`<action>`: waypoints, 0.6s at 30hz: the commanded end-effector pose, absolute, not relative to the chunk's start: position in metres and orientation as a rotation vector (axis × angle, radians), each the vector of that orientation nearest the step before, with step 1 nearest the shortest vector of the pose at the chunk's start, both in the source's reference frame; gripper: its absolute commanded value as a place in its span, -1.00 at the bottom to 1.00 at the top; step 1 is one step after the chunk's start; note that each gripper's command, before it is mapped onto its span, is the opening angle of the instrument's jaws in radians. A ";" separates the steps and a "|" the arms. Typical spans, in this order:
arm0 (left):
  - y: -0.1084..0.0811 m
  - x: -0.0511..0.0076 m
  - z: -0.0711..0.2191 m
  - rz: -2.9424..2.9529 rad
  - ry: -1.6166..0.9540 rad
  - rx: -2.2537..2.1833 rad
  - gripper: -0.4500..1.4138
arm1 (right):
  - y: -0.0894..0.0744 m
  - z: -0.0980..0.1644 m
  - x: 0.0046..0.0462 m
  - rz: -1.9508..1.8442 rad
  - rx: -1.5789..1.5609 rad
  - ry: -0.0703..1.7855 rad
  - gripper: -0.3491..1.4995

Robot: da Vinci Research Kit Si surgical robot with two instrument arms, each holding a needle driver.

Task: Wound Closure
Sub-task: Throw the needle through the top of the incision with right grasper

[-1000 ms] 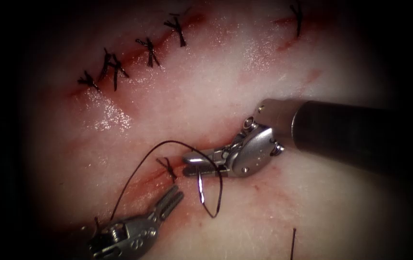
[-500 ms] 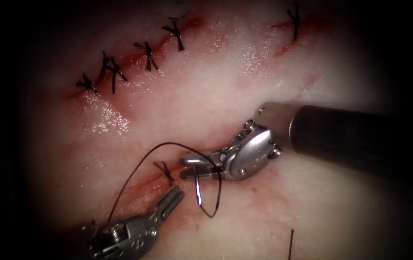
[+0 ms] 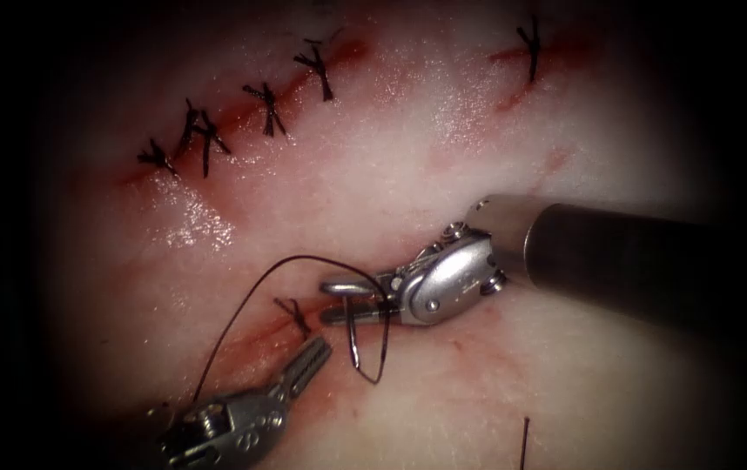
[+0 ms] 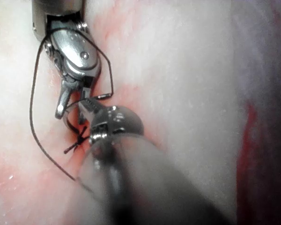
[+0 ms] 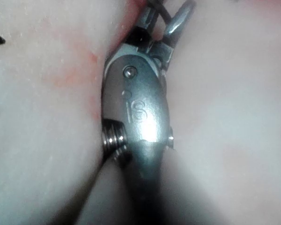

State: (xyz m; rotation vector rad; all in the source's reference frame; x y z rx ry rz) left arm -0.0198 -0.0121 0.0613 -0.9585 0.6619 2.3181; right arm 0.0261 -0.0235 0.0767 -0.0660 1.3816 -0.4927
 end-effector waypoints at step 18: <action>-0.012 -0.0201 0.062 2.318 0.665 -0.953 -0.91 | -0.025 0.079 0.0265 -0.403 0.071 1.348 -1.00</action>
